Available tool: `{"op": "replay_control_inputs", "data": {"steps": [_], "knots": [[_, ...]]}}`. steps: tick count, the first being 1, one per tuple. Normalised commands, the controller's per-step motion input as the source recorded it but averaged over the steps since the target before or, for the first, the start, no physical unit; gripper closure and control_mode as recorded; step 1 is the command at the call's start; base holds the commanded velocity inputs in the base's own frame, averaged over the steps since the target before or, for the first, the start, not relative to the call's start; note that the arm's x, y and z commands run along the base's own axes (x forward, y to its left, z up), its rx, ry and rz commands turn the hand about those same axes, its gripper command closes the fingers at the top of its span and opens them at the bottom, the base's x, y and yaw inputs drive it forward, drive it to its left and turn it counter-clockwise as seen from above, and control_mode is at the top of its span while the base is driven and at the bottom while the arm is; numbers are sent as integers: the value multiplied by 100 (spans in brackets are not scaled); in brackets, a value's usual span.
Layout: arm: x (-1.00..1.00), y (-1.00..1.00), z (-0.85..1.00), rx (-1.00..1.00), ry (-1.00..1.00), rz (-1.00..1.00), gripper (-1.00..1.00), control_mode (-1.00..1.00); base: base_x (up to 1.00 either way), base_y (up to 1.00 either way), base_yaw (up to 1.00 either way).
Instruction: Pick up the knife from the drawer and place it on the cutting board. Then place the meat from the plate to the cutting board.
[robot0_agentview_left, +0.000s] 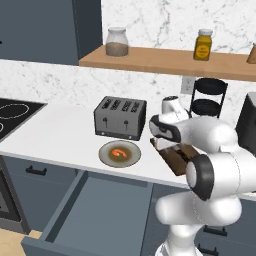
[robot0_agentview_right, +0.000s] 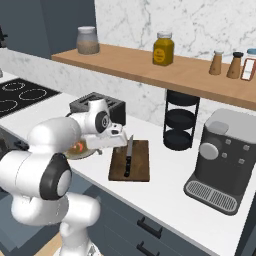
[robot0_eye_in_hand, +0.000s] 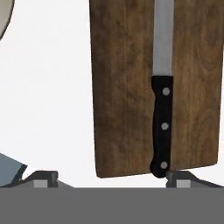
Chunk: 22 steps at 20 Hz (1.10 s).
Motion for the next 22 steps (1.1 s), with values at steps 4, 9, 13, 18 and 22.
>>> {"op": "replay_control_inputs", "data": {"steps": [4, 9, 13, 18, 22], "knots": [[-2, 100, 27, 0, -13, 0, -100, -100, 0, 0, 0], [2, 100, 30, 0, -10, 0, -100, -100, 0, 0, 0], [12, 86, 4, 0, -4, 2, -100, -100, 0, 0, 0], [26, 59, 0, 0, -5, 6, -100, -100, 0, 0, 0], [39, 35, -3, 0, -1, 3, -100, -100, 0, 0, 0]]}}
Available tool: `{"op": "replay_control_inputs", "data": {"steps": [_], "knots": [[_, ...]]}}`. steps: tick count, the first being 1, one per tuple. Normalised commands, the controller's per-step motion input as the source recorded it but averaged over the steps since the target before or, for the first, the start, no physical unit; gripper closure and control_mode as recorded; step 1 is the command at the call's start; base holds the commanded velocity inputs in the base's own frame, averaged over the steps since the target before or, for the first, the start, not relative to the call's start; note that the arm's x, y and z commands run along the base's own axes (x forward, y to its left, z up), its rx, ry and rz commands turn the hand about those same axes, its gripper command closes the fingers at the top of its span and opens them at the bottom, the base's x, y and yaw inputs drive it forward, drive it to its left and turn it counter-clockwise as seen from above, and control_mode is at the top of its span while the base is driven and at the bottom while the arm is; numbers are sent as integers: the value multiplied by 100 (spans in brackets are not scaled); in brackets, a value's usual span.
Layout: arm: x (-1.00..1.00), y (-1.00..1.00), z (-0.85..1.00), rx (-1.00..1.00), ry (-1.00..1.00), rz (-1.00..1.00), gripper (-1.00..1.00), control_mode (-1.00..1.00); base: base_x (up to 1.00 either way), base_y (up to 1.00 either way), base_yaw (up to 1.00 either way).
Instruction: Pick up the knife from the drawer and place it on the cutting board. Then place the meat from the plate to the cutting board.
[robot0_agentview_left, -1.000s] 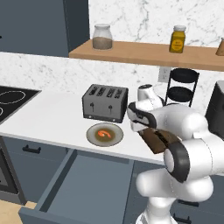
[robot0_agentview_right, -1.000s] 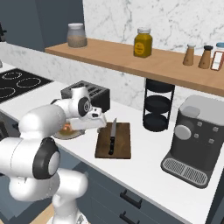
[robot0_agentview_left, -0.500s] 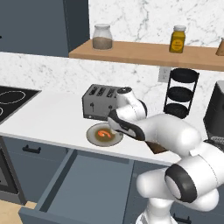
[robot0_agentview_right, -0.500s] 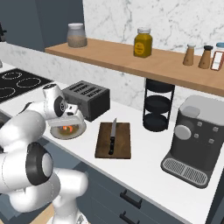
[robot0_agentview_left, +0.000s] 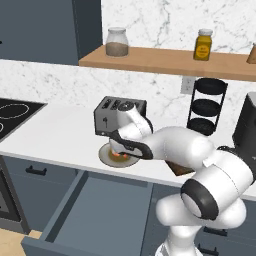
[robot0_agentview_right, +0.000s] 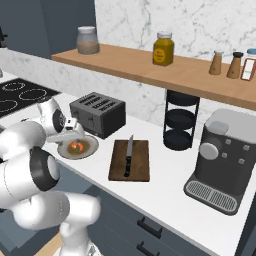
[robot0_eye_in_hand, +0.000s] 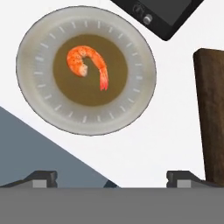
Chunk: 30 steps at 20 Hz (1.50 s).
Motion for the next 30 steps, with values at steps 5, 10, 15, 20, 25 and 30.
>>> {"op": "replay_control_inputs", "data": {"steps": [5, 10, 15, 20, 25, 30], "knots": [[35, 30, -46, 0, 0, 0, -100, -100, 0, 0, 0], [58, 22, -42, 0, 0, 0, -100, -100, 0, 0, 0], [44, 0, -12, 0, 0, 0, -100, -100, 0, 0, 0], [37, 4, -18, 0, 1, 0, -100, -100, 0, 0, 0], [27, 1, -25, 0, 1, 0, -100, -100, 0, 0, 0], [1, 0, -20, 0, 0, 0, -100, -100, 0, 0, 0]]}}
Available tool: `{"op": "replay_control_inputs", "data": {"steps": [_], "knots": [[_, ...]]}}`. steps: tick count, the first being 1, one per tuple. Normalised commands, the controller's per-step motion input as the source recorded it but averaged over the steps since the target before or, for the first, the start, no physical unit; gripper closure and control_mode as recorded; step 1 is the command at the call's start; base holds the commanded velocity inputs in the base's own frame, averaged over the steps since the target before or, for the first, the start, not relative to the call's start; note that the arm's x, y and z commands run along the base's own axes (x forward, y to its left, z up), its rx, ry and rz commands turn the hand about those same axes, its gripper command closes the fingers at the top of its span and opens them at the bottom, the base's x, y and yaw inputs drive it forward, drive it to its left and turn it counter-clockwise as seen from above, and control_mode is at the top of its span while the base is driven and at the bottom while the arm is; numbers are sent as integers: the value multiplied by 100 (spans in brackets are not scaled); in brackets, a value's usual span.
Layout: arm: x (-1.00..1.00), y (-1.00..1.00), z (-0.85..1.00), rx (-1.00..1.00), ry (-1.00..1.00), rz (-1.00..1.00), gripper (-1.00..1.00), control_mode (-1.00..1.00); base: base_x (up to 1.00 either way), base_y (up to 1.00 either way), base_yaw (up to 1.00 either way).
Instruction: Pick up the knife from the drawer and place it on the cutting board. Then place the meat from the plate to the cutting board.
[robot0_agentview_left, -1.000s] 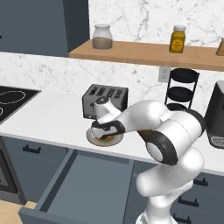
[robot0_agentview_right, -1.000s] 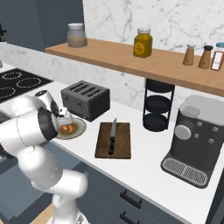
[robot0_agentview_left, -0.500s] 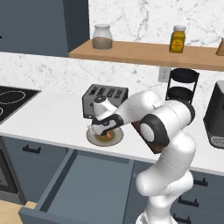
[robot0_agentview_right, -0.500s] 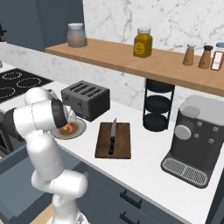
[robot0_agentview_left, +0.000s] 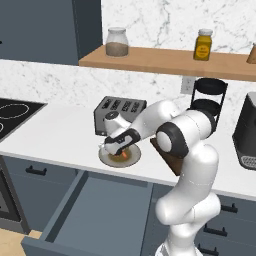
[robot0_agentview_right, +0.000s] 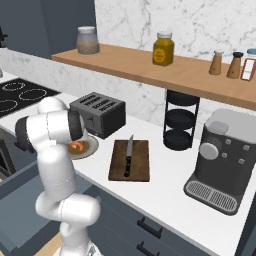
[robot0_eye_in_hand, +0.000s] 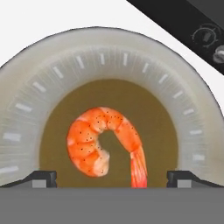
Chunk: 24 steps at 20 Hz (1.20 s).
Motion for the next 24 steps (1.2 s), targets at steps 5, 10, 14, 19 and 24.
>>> {"op": "replay_control_inputs", "data": {"steps": [5, 10, 14, 19, 24], "knots": [[7, 0, -22, 0, 0, 0, -100, -100, 0, 0, 0], [28, 0, -22, 0, 0, 0, -100, -100, 0, 0, 0], [30, 0, -16, 1, 0, 0, -100, -100, 0, 0, 0], [3, 0, -27, 0, 0, 0, -100, -100, 0, 0, 0], [0, -6, -30, 6, 3, 0, -100, -100, 0, 0, 0]]}}
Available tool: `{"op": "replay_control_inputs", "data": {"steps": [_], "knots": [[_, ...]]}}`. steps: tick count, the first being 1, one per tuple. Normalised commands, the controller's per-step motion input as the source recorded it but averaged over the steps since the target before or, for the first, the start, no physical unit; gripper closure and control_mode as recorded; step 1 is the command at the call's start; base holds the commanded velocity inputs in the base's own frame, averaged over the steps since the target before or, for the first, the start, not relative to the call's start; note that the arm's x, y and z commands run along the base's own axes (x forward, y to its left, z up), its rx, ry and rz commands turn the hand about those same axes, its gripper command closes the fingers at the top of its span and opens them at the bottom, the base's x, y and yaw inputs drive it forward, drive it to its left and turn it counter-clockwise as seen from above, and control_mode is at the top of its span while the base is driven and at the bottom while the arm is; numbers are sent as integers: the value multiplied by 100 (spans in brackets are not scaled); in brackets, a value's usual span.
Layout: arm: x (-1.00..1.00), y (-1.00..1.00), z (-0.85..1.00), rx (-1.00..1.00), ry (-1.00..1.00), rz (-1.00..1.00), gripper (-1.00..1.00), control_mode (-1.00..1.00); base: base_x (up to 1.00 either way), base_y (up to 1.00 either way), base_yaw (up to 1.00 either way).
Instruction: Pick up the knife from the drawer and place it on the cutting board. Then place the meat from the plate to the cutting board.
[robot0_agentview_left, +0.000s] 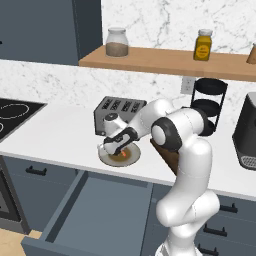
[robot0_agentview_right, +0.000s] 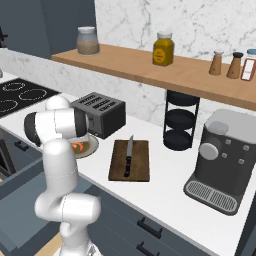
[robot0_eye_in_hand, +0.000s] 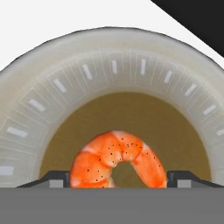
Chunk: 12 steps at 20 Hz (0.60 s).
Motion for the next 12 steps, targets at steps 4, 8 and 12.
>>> {"op": "replay_control_inputs", "data": {"steps": [4, 8, 12], "knots": [[0, -14, -26, 10, 6, 0, -100, -100, 0, 0, 0], [0, -6, -41, 4, 9, 0, 100, -100, 0, 0, 0], [0, 0, -65, 0, 18, 0, 100, -100, 0, 0, 0]]}}
